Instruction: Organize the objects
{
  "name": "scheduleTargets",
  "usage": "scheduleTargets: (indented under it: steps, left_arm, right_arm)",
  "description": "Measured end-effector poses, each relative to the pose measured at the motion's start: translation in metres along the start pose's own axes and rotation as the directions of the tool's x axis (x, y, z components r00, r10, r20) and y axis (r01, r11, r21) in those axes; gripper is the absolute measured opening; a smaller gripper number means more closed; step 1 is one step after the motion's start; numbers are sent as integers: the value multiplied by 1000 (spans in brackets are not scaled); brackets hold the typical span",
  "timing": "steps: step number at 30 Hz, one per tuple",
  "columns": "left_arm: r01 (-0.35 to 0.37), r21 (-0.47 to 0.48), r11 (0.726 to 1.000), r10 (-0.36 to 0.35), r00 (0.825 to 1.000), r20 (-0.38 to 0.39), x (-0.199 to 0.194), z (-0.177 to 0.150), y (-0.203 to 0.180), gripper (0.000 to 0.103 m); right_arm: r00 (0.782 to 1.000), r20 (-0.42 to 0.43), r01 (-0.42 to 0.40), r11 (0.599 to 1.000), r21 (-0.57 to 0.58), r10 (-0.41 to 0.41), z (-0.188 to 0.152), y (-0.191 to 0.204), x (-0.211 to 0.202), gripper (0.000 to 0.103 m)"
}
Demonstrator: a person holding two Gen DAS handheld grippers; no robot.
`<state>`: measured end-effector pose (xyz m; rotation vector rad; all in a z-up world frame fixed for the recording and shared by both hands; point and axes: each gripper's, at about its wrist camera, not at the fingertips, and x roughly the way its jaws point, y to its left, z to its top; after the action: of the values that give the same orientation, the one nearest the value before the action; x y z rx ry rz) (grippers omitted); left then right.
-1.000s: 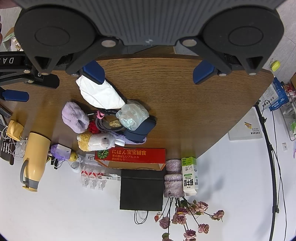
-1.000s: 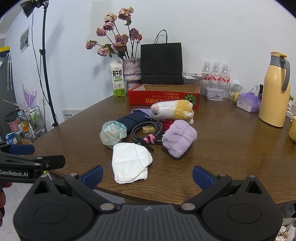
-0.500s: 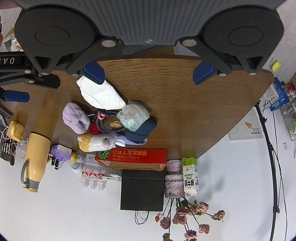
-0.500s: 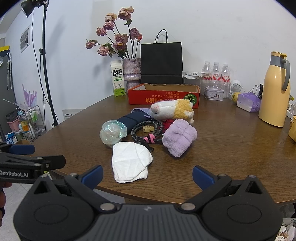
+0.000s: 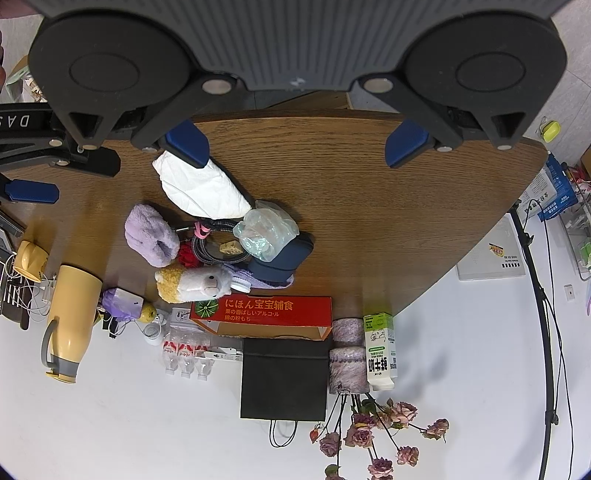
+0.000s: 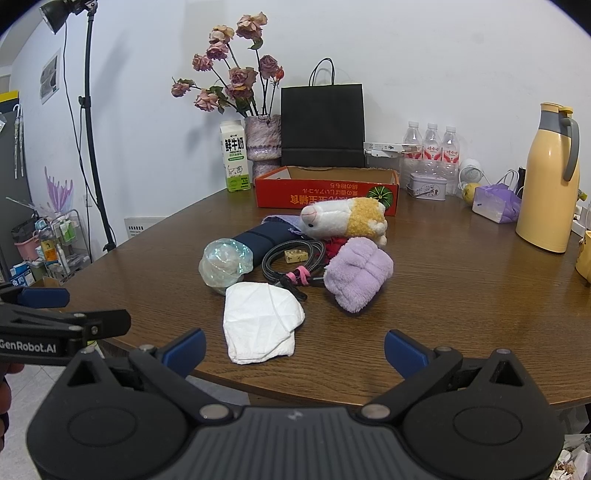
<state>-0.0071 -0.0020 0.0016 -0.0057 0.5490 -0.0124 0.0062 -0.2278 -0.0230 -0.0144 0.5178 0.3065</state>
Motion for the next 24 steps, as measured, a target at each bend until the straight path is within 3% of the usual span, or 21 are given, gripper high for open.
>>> scheduleTargets:
  steps: [24]
  left_arm:
    - [0, -8, 1000, 0, 1000, -1, 2, -2, 2, 103]
  right_arm:
    - [1000, -6, -1, 1000, -5, 1, -3, 1, 3, 103]
